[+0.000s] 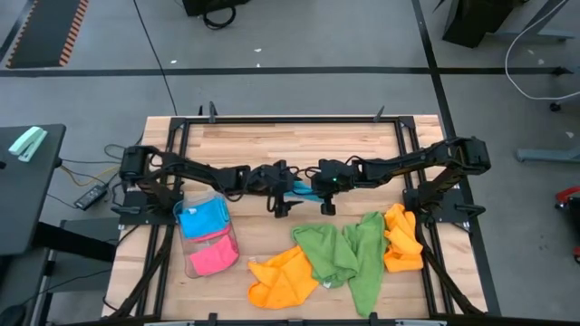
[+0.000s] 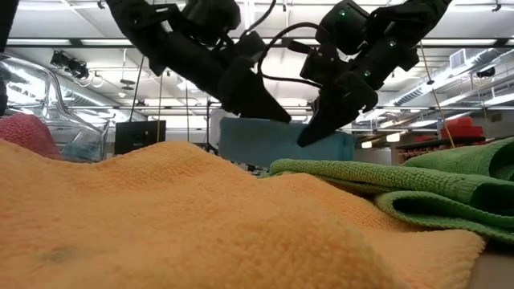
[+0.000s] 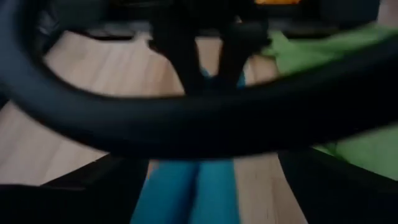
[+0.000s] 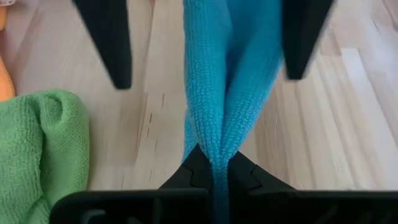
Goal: Fold microfiber towels
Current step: Put the blue microfiber cloth into the transparent bin
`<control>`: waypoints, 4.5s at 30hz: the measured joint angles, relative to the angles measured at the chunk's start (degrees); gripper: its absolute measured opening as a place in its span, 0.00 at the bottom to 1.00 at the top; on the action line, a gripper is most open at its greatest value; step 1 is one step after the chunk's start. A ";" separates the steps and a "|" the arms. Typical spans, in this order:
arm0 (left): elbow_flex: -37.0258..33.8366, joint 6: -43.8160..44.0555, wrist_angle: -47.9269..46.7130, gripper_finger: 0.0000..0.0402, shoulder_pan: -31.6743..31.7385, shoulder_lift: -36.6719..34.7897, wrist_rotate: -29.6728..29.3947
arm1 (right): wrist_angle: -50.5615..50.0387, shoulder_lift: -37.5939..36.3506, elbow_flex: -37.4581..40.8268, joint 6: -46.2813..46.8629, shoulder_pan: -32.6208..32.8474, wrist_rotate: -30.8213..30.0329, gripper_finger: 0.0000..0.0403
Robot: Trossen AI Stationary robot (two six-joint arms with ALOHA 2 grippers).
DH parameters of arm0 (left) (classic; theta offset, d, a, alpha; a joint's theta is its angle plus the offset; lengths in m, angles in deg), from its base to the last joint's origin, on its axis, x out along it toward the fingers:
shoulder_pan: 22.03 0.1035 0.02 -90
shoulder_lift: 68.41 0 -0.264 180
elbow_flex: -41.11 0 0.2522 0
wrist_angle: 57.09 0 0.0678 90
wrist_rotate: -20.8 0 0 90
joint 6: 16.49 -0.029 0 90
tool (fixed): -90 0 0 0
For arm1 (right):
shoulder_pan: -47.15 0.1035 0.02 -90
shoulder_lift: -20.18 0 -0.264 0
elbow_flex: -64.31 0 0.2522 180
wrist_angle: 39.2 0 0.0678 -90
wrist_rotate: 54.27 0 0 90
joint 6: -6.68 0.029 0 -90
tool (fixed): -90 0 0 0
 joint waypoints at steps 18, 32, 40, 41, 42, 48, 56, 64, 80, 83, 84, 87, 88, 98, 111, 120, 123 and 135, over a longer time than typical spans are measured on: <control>5.05 -1.20 -10.12 0.76 4.93 2.66 7.23 | 0.62 0.04 0.02 -5.79 2.89 -0.23 0.04; 5.05 0.50 -11.44 0.74 5.10 2.66 11.74 | 0.78 0.05 -0.09 -6.91 3.08 -4.24 0.04; 5.08 1.27 -11.33 0.59 5.07 2.66 10.26 | -0.51 0.06 -0.13 -6.65 3.08 -4.31 0.04; 5.26 1.63 -11.45 0.56 5.07 2.66 9.82 | -0.49 0.07 -0.13 -6.63 3.08 -4.31 0.04; 5.48 1.85 -11.41 0.52 5.09 2.66 9.53 | -0.51 0.07 -0.13 -6.63 3.08 -4.31 0.04; 7.49 1.79 -13.80 0.24 5.03 2.66 9.40 | -0.86 0.06 -0.15 -6.63 3.08 -4.35 0.04; 8.37 0.60 -17.22 0.05 4.40 2.66 9.48 | -1.34 0.04 -0.22 -6.35 3.06 -4.50 0.07; 8.39 4.38 -18.53 0.05 3.92 2.17 9.36 | -1.12 0.07 -0.22 -4.91 3.08 -4.46 0.08; 8.46 1.81 -21.26 0.13 -0.48 2.07 4.57 | -1.54 0.17 -0.26 -4.15 3.50 -1.33 0.04; 8.15 1.26 -24.43 0.27 -1.29 0.75 4.60 | -4.55 0.17 -0.26 -7.65 4.58 -4.26 0.03; 8.17 0.43 -24.52 0.32 -1.46 -0.10 4.67 | -6.24 0.17 -0.66 -8.73 4.97 -6.40 0.03; 8.24 -0.23 -27.05 0.47 -1.18 -3.41 4.03 | -10.83 0.17 -2.76 -11.44 5.83 -12.21 0.03; 8.24 -0.20 -27.53 0.52 -0.80 -4.25 3.92 | -12.09 0.17 -3.41 -12.53 6.12 -13.66 0.03; 8.31 2.18 -26.82 0.75 3.42 -5.67 6.96 | -20.24 0.17 -9.71 -19.89 8.57 -20.31 0.03; 8.28 9.13 -26.18 0.74 4.53 -4.49 18.82 | -21.55 0.17 -12.59 -14.75 7.14 -22.64 0.05; 8.28 6.08 -24.95 0.75 0.87 -4.49 1.76 | -26.15 0.13 -16.02 -0.52 3.91 -12.39 0.06; 8.28 6.62 -23.93 0.75 0.29 -4.49 0.53 | -26.30 0.13 -16.02 1.82 4.11 -10.45 0.06; 8.37 7.77 -20.27 0.75 -0.58 -2.03 -0.86 | -26.66 0.13 -16.02 7.89 4.13 -7.98 0.06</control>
